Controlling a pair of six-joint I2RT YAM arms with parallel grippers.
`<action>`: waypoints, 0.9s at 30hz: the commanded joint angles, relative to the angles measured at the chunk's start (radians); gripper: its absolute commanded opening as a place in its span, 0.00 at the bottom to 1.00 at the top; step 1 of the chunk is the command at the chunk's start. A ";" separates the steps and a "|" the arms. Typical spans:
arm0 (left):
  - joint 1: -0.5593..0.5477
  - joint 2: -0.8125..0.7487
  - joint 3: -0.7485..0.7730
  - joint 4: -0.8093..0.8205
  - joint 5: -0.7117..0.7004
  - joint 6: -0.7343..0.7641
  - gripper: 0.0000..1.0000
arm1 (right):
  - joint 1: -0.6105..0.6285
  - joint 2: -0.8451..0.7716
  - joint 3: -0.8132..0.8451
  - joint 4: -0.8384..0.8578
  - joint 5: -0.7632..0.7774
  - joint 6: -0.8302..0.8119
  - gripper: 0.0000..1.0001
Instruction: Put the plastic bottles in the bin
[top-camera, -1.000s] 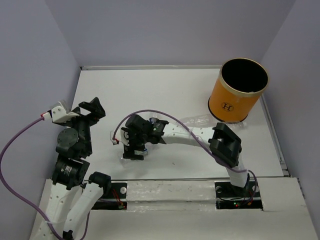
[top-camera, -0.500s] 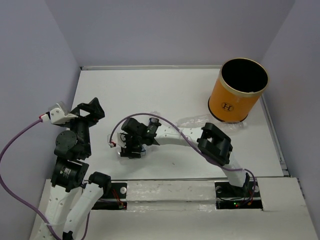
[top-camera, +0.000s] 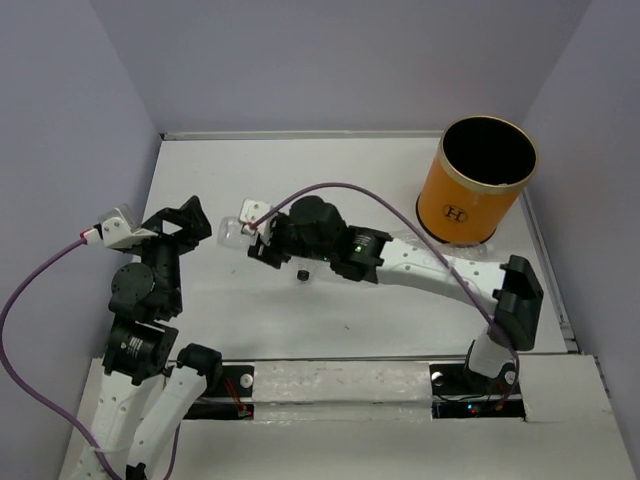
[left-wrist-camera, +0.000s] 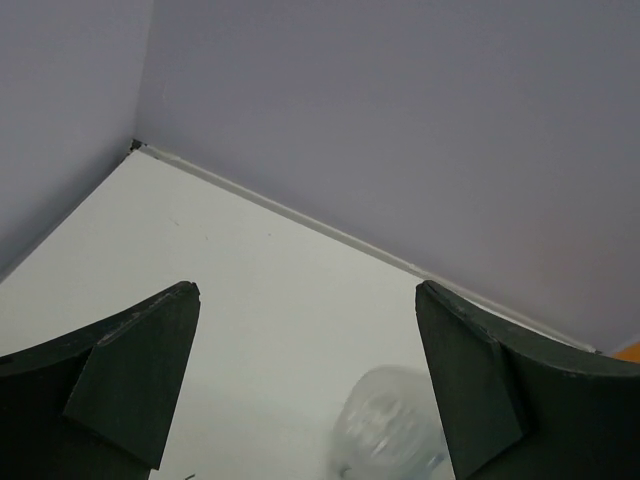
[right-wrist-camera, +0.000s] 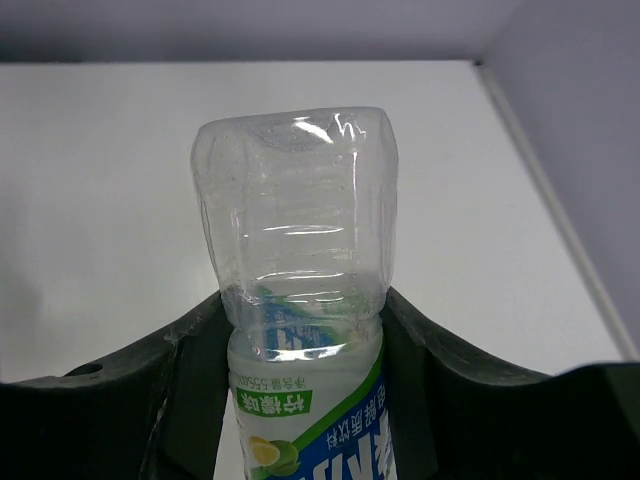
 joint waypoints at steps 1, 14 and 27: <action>0.001 0.023 -0.014 0.068 0.092 0.022 0.99 | -0.158 -0.157 0.000 0.165 0.339 0.004 0.37; -0.028 0.132 -0.006 0.085 0.339 0.053 0.99 | -0.864 -0.340 -0.158 0.424 0.530 0.207 0.34; -0.031 0.163 -0.006 0.087 0.350 0.054 0.99 | -1.024 -0.399 -0.237 0.297 0.483 0.444 1.00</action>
